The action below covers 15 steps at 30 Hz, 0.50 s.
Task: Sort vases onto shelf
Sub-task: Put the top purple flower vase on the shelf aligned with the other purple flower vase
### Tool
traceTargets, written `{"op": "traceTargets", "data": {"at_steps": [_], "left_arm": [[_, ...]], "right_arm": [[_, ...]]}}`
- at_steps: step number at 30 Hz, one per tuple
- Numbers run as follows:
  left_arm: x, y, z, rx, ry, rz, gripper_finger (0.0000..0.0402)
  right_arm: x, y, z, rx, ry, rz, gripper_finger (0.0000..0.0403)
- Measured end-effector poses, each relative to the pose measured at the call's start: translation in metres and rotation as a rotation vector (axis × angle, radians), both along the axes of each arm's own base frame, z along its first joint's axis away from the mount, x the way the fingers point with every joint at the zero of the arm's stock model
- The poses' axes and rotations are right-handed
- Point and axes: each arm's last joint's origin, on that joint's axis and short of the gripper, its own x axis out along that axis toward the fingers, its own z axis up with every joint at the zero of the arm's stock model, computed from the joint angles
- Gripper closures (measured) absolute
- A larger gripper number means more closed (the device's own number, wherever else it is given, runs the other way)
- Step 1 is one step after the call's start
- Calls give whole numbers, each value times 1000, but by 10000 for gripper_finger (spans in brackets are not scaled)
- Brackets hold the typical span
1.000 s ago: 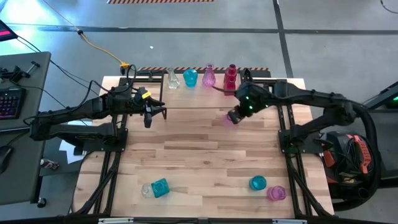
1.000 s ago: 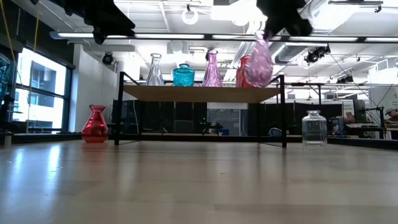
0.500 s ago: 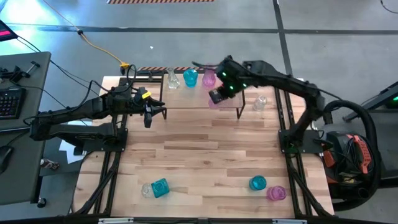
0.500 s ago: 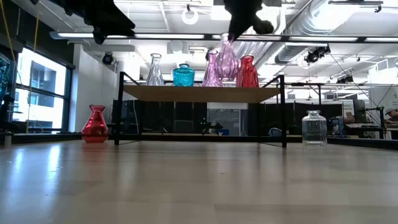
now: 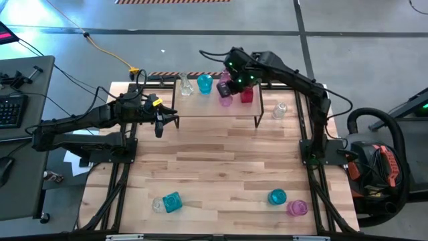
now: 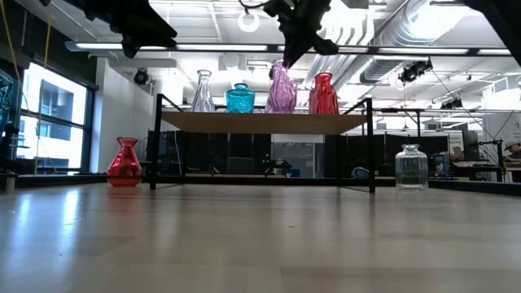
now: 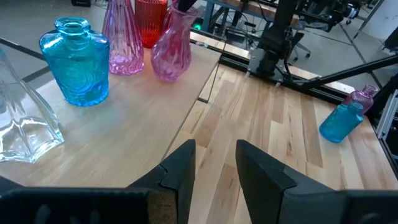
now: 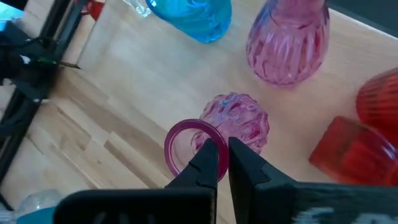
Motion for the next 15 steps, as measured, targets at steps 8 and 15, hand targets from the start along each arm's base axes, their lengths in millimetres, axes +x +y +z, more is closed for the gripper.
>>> {"op": "traceTargets", "data": {"at_steps": [8,15], "left_arm": [[0,0,0,0,0,0,296],[0,0,0,0,0,0,296]], "right_arm": [[-2,-11,-1,21,-32,-1,403],[-6,-18,-1,17,-35,-10,403]]}}
